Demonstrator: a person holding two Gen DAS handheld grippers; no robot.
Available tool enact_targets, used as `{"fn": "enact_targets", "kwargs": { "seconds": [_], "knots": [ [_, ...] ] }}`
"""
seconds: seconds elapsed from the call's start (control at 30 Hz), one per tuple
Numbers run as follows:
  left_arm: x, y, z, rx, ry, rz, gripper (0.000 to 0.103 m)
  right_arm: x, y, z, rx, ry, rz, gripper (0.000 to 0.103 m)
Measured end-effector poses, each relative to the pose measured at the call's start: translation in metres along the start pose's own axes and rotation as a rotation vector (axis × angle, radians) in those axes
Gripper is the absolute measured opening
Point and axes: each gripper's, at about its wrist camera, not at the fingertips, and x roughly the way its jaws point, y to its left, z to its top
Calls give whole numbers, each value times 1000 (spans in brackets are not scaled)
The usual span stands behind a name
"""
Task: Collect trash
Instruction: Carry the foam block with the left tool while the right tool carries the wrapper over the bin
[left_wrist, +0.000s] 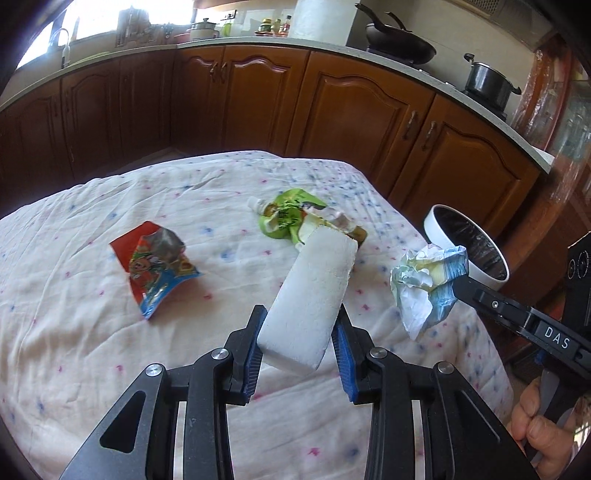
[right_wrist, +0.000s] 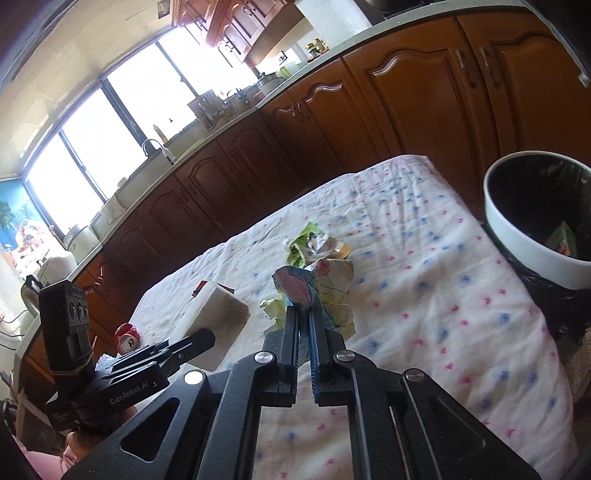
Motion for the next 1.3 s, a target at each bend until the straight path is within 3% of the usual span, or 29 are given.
{"fn": "enact_targets", "kwargs": {
  "seconds": [0.67, 1.3],
  "knots": [
    [59, -91, 24, 129, 57, -125, 34, -75, -97, 13, 152, -137, -153, 5],
    [104, -164, 62, 242, 58, -182, 34, -96, -141, 38, 183, -199, -224, 5]
  ]
}}
